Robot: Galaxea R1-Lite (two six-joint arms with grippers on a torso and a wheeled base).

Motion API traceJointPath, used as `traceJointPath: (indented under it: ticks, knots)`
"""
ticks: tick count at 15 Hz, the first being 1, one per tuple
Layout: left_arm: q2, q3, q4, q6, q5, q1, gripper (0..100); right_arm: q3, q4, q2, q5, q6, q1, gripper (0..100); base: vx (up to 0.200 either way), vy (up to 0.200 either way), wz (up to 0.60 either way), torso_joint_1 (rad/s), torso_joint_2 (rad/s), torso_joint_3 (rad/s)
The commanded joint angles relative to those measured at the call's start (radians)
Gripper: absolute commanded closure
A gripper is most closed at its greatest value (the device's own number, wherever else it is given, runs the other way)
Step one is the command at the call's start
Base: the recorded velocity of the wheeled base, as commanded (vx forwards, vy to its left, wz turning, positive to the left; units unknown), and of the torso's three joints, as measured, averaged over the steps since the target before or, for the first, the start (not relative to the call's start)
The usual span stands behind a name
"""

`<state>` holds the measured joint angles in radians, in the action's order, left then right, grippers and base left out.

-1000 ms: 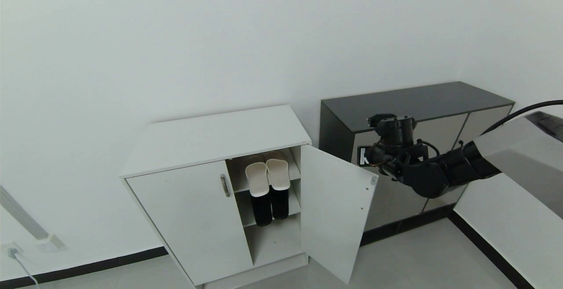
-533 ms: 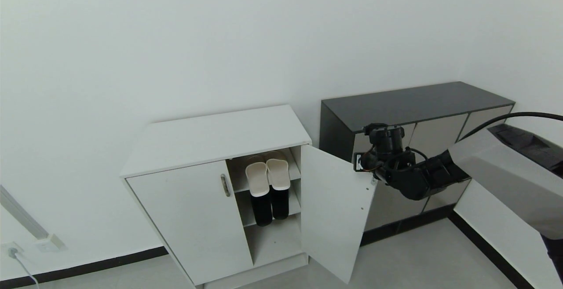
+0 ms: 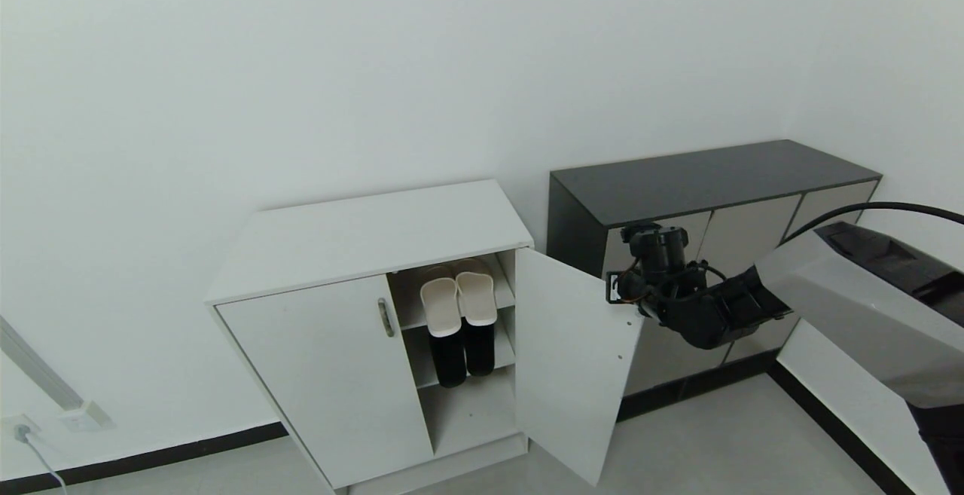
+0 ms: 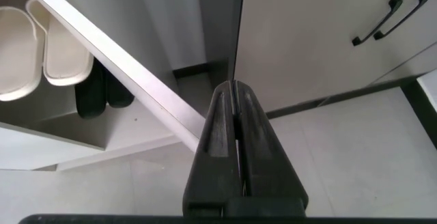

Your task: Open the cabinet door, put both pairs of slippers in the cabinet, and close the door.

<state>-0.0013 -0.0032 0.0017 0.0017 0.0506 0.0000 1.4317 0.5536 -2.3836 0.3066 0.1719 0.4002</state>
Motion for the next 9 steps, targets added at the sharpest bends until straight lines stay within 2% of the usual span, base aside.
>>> traceJointPath:
  ticks: [1,9]
  knots:
    - [0.001,0.000,0.000,0.000,0.000,0.000,100,-0.004,0.000,-0.003,0.000,0.000,0.002,100,0.000,0.000,0.00,0.000,0.00,0.000]
    - [0.001,0.000,0.000,0.000,0.000,0.000,100,-0.057,0.005,0.021,0.005,0.008,0.035,100,0.000,0.000,0.00,0.000,0.00,0.000]
